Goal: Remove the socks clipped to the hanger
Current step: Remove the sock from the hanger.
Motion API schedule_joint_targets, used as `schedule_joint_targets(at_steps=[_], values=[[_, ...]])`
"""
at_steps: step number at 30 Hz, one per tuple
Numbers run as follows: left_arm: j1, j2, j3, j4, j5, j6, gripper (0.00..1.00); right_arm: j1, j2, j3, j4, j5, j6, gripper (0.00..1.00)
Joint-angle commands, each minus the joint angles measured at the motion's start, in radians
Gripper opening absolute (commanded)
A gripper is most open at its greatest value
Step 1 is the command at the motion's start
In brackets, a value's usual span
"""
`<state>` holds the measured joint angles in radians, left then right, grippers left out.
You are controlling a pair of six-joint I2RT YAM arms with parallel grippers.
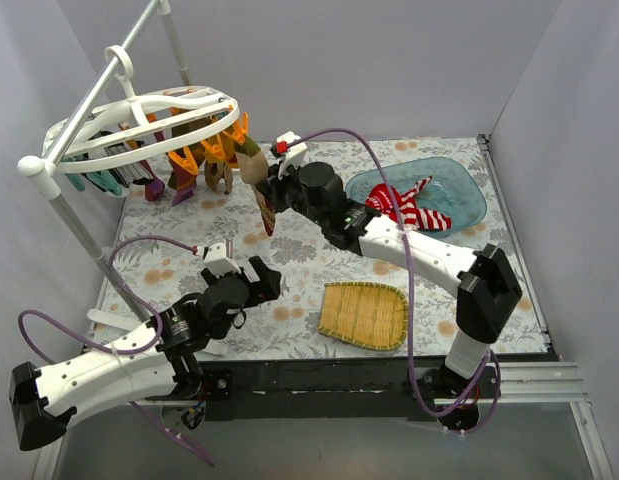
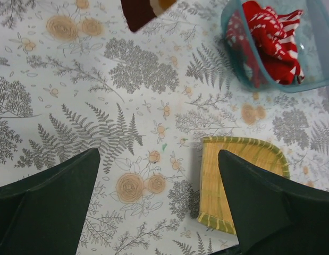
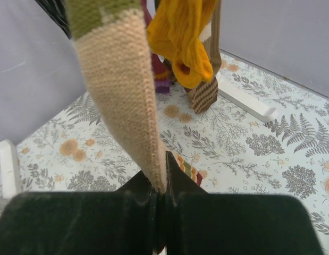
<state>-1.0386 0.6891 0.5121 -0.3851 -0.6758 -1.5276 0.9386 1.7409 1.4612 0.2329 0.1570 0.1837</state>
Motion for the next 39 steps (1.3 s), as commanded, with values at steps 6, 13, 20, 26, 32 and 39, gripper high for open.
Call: schedule_joint_targets(at_steps=[6, 13, 20, 26, 32, 39], values=[[-0.005, -0.080, 0.117, -0.032, -0.079, 0.087, 0.97, 0.005, -0.184, -0.016, -0.156, -0.249, -0.098, 0.01], [-0.005, -0.125, 0.151, 0.006, -0.065, 0.176, 0.98, 0.003, -0.205, 0.059, -0.302, -0.479, -0.124, 0.01], [-0.005, -0.178, 0.135, 0.100, -0.031, 0.296, 0.98, 0.003, -0.241, 0.022, -0.259, -0.686, -0.136, 0.01], [-0.005, -0.160, 0.140, 0.134, 0.018, 0.371, 0.98, 0.003, -0.212, 0.054, -0.244, -0.801, -0.093, 0.01], [-0.005, -0.161, 0.131, 0.163, 0.038, 0.389, 0.98, 0.003, -0.182, 0.067, -0.161, -0.872, -0.026, 0.01], [-0.006, -0.129, 0.123, 0.204, 0.090, 0.409, 0.98, 0.003, -0.150, 0.070, -0.070, -0.895, 0.059, 0.01]])
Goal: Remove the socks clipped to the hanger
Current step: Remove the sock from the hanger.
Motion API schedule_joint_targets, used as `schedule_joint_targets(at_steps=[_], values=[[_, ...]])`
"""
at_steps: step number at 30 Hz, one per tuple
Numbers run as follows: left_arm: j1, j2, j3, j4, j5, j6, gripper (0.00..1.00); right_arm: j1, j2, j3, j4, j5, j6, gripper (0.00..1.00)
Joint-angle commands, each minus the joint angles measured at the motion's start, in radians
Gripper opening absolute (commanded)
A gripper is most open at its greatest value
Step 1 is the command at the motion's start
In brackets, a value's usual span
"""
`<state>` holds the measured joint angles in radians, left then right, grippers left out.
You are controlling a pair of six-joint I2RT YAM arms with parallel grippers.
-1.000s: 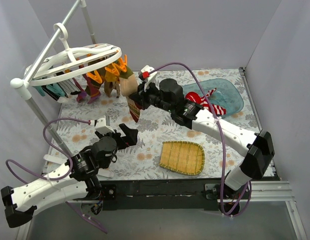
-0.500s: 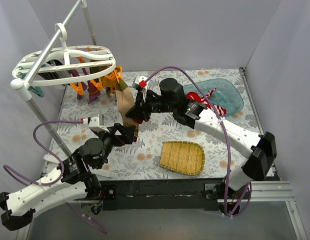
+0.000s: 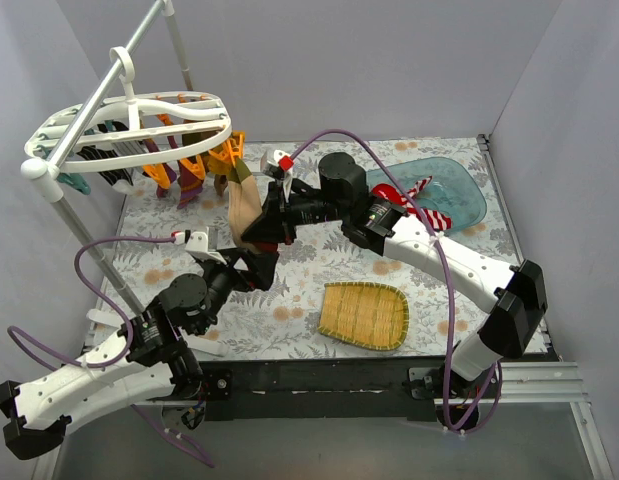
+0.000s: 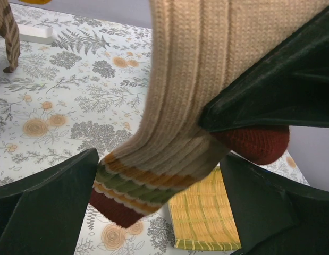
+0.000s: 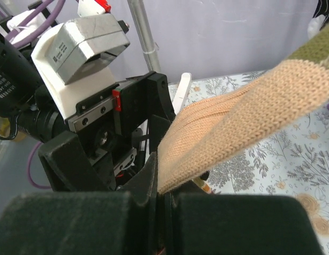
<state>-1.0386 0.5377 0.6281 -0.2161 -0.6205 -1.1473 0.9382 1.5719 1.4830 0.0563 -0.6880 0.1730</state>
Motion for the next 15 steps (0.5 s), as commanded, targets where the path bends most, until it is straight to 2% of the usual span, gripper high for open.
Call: schedule_joint_targets(at_steps=[1, 4, 8, 11, 12, 15], values=[[-0.005, 0.028, 0.007, 0.037, 0.034, 0.026, 0.98, 0.004, 0.023, 0.048, 0.112, -0.045, 0.075, 0.01], [-0.006, 0.048, 0.002, 0.053, 0.038, 0.021, 0.94, 0.004, 0.028, 0.037, 0.152, -0.035, 0.112, 0.01], [-0.005, 0.080, 0.002, 0.052, 0.028, -0.008, 0.79, 0.004, 0.023, -0.001, 0.217, -0.030, 0.149, 0.01], [-0.005, 0.084, -0.005, 0.054, 0.038, -0.020, 0.47, 0.004, 0.011, -0.029, 0.231, 0.007, 0.148, 0.01], [-0.005, 0.082, -0.007, 0.054, 0.033, -0.028, 0.26, 0.004, 0.004, -0.038, 0.225, 0.019, 0.143, 0.04], [-0.005, 0.073, -0.016, 0.041, 0.010, -0.054, 0.00, 0.004, -0.019, -0.053, 0.209, 0.088, 0.123, 0.22]])
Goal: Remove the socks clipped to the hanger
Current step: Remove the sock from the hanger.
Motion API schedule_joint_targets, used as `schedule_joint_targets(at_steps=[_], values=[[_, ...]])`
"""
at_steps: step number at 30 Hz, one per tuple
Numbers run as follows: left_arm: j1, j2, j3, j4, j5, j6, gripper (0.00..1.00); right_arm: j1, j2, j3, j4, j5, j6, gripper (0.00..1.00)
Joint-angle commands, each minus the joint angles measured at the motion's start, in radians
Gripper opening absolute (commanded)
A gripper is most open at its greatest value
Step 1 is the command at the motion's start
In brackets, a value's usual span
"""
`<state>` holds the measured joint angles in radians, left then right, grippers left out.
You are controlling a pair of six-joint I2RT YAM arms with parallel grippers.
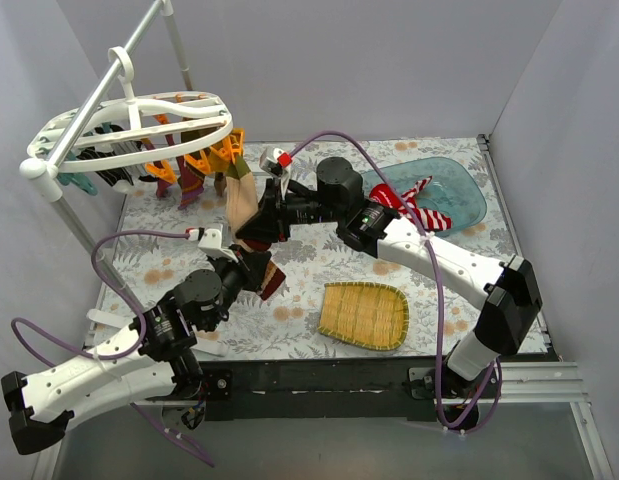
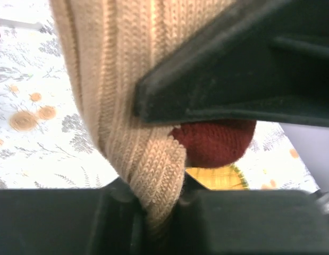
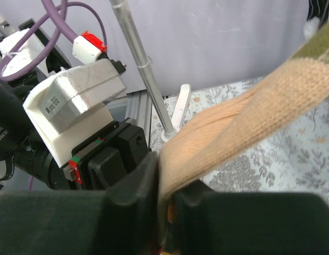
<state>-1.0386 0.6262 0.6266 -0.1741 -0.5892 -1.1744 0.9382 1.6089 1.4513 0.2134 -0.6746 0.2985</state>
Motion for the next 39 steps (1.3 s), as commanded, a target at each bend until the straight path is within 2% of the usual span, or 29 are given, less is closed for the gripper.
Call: schedule_joint_targets(at_steps=[1, 2, 3, 9, 12, 20, 28, 39], values=[[-0.005, -0.016, -0.015, -0.005, -0.029, -0.033, 0.00, 0.004, -0.063, -0.035, 0.040, 0.116, -0.009, 0.35], [-0.006, -0.014, -0.015, -0.017, -0.037, -0.039, 0.00, 0.004, -0.070, -0.043, 0.034, 0.138, -0.019, 0.40], [-0.005, -0.013, -0.013, -0.027, -0.050, -0.048, 0.00, 0.004, -0.087, -0.055, 0.030, 0.164, -0.019, 0.50], [-0.005, 0.044, 0.013, -0.097, -0.087, -0.091, 0.00, 0.004, -0.182, -0.126, -0.003, 0.412, -0.027, 0.68], [-0.005, 0.064, 0.016, -0.105, -0.096, -0.105, 0.00, 0.004, -0.195, -0.105, -0.019, 0.523, -0.036, 0.72], [-0.005, 0.136, 0.028, -0.099, -0.129, -0.130, 0.00, 0.004, -0.058, 0.130, -0.121, 0.699, -0.041, 0.73], [-0.005, 0.188, 0.044, -0.079, -0.126, -0.120, 0.00, 0.005, 0.075, 0.342, -0.244, 0.739, -0.041, 0.73], [-0.005, 0.207, 0.047, -0.062, -0.120, -0.107, 0.00, 0.027, 0.072, 0.324, -0.263, 0.773, -0.065, 0.73]])
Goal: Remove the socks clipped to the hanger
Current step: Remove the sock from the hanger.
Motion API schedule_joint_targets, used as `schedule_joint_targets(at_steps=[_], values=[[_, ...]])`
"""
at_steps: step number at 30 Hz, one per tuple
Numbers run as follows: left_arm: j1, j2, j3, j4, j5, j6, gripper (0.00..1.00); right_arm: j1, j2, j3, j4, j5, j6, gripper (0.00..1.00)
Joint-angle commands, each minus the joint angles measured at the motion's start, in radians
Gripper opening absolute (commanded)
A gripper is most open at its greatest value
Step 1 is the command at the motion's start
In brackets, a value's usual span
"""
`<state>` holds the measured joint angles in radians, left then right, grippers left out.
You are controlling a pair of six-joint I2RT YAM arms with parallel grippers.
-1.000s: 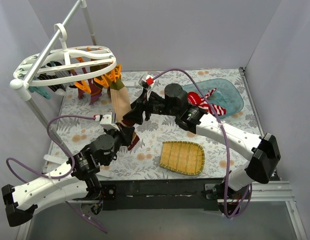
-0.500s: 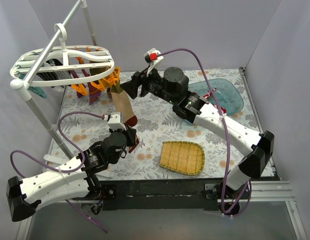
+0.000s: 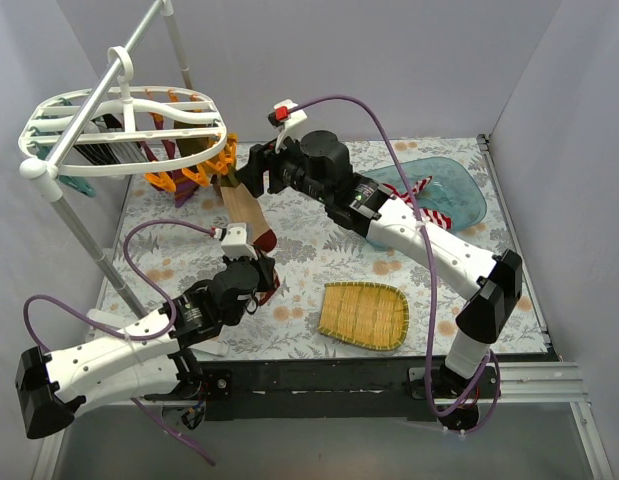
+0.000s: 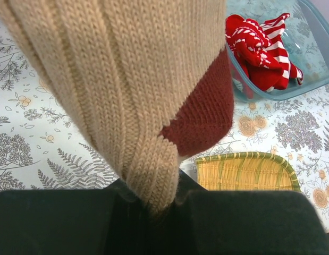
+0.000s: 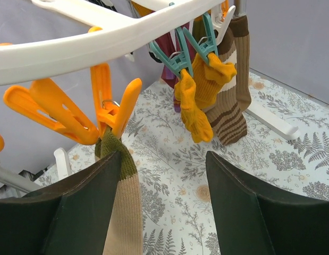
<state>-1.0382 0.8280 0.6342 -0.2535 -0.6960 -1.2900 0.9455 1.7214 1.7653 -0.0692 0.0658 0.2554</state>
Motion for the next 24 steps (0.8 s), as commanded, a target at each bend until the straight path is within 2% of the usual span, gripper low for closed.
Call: schedule_joint_targets(at_steps=[1, 24], values=[[-0.005, 0.006, 0.041, 0.019, -0.013, 0.011, 0.00, 0.022, -0.052, 0.000, 0.025, 0.034, -0.024, 0.73], [-0.005, 0.017, 0.051, 0.019, -0.008, 0.018, 0.00, 0.072, -0.151, -0.142, 0.108, 0.084, -0.028, 0.73]])
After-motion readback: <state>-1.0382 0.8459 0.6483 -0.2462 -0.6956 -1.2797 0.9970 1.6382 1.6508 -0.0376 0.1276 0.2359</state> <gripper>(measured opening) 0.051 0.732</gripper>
